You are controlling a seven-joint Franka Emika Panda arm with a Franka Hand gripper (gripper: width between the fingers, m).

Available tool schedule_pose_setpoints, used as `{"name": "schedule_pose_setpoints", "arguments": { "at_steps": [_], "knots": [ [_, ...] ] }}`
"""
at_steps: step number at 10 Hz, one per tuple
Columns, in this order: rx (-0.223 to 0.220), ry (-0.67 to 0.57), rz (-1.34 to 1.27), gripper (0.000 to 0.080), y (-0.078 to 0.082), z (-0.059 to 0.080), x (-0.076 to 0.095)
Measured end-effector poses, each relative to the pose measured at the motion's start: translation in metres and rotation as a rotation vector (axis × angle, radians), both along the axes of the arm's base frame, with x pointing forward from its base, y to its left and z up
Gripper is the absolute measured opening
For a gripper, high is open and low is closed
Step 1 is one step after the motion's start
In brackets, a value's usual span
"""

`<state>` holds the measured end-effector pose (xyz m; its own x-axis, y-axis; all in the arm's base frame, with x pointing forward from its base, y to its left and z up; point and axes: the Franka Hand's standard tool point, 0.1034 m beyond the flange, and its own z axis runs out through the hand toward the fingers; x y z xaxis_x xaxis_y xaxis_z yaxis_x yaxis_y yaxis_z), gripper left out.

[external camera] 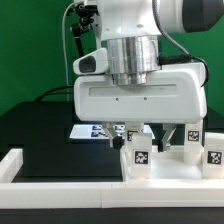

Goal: Assemble square table

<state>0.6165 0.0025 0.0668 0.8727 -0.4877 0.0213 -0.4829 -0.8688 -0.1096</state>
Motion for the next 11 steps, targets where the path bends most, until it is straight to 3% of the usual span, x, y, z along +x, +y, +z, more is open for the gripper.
{"name": "schedule_pose_setpoints", "arguments": {
  "at_steps": [2,4,5,6,9,11],
  "knots": [
    [-0.016,-0.030,-0.021,0.0649,-0.0002,-0.0019,-0.0014],
    [-0.009,-0.024,-0.107,0.0413,-0.0009,-0.0022,-0.0012],
    [-0.002,-0.018,-0.185,0.0413,-0.0008,-0.0024,-0.0013],
    [0.003,-0.014,-0.241,0.0286,-0.0007,-0.0024,-0.0012],
    [0.033,0.007,-0.550,0.0286,-0.0026,-0.0017,-0.0004],
    [0.079,0.063,-0.863,0.0286,-0.0020,0.0020,0.0021]
  ]
}}
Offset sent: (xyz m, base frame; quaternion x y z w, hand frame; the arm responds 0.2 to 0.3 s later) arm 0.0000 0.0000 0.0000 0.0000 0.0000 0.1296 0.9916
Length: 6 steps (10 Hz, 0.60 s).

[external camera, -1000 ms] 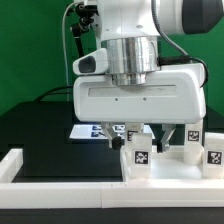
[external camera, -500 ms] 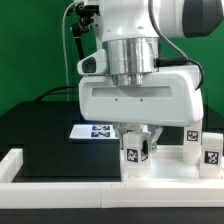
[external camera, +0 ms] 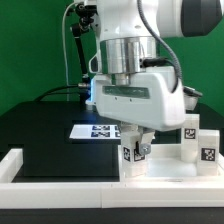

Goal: Assemble square table

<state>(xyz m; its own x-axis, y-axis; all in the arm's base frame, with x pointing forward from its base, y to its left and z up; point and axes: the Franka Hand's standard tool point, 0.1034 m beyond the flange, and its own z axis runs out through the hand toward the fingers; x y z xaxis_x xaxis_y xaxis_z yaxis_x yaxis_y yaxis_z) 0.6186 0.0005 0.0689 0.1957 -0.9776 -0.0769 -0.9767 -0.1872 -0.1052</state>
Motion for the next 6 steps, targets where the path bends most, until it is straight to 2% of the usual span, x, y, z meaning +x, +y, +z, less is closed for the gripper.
{"name": "schedule_pose_setpoints", "arguments": {
  "at_steps": [3,6],
  "knots": [
    [0.106,0.019,-0.512,0.0288,0.0058,-0.0026,0.0057],
    [0.110,0.034,-0.662,0.0292,0.0047,-0.0061,0.0021]
  ]
}}
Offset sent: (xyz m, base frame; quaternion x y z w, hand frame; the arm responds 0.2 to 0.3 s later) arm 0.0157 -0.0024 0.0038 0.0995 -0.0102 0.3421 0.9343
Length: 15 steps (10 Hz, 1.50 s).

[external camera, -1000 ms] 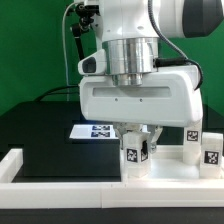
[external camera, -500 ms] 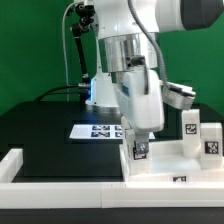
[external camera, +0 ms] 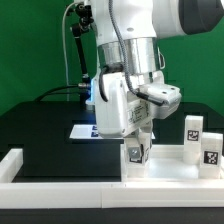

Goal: Assemble square table

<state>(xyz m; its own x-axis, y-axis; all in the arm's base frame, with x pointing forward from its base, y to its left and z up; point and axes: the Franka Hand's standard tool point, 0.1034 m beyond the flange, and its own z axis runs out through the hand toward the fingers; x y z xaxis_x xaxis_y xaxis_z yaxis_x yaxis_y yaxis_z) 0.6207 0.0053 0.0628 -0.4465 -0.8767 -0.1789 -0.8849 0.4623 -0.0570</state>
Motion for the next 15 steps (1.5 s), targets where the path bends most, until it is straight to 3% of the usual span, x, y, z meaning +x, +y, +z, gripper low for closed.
{"name": "schedule_pose_setpoints", "arguments": {
  "at_steps": [4,5,6,10,11,15],
  "knots": [
    [0.005,0.009,-0.052,0.0320,-0.001,0.000,-0.001],
    [0.005,0.009,-0.052,0.0496,-0.001,0.000,-0.001],
    [0.004,0.002,-0.035,0.0616,-0.002,0.003,0.000],
    [0.052,-0.093,-0.001,0.0648,-0.002,0.076,0.000],
    [0.062,-0.104,-0.002,0.0648,-0.002,0.087,0.001],
    [0.058,-0.093,0.000,0.0649,-0.002,0.080,-0.001]
  ]
}}
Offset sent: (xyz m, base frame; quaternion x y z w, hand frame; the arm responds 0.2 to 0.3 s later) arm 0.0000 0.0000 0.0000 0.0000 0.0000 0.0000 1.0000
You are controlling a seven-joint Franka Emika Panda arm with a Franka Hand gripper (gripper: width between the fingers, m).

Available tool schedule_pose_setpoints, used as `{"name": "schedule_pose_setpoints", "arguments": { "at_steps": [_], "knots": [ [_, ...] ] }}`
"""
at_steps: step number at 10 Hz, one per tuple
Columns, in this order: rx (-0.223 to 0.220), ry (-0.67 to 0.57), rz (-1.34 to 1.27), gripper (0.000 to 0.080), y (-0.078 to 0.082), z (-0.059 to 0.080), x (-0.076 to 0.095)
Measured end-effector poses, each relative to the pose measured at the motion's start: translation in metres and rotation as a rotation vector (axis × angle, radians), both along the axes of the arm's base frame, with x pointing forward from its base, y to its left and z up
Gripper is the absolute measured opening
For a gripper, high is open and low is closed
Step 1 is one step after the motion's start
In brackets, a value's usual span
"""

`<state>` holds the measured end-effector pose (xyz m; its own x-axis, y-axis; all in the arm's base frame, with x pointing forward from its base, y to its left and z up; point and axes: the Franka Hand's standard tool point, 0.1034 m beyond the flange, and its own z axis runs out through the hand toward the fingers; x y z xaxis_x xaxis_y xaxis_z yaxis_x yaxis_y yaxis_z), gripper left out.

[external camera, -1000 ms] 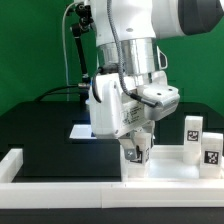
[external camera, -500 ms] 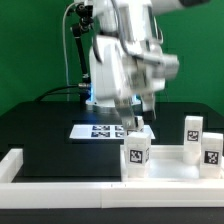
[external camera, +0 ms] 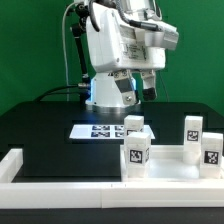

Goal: Assemble square table

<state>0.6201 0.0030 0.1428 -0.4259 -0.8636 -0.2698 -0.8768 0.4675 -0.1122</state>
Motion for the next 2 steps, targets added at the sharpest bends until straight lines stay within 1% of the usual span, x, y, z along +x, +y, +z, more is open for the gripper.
{"name": "schedule_pose_setpoints", "arguments": {
  "at_steps": [2],
  "knots": [
    [0.000,0.001,0.000,0.0649,-0.0001,-0.0008,-0.0003]
  ]
}}
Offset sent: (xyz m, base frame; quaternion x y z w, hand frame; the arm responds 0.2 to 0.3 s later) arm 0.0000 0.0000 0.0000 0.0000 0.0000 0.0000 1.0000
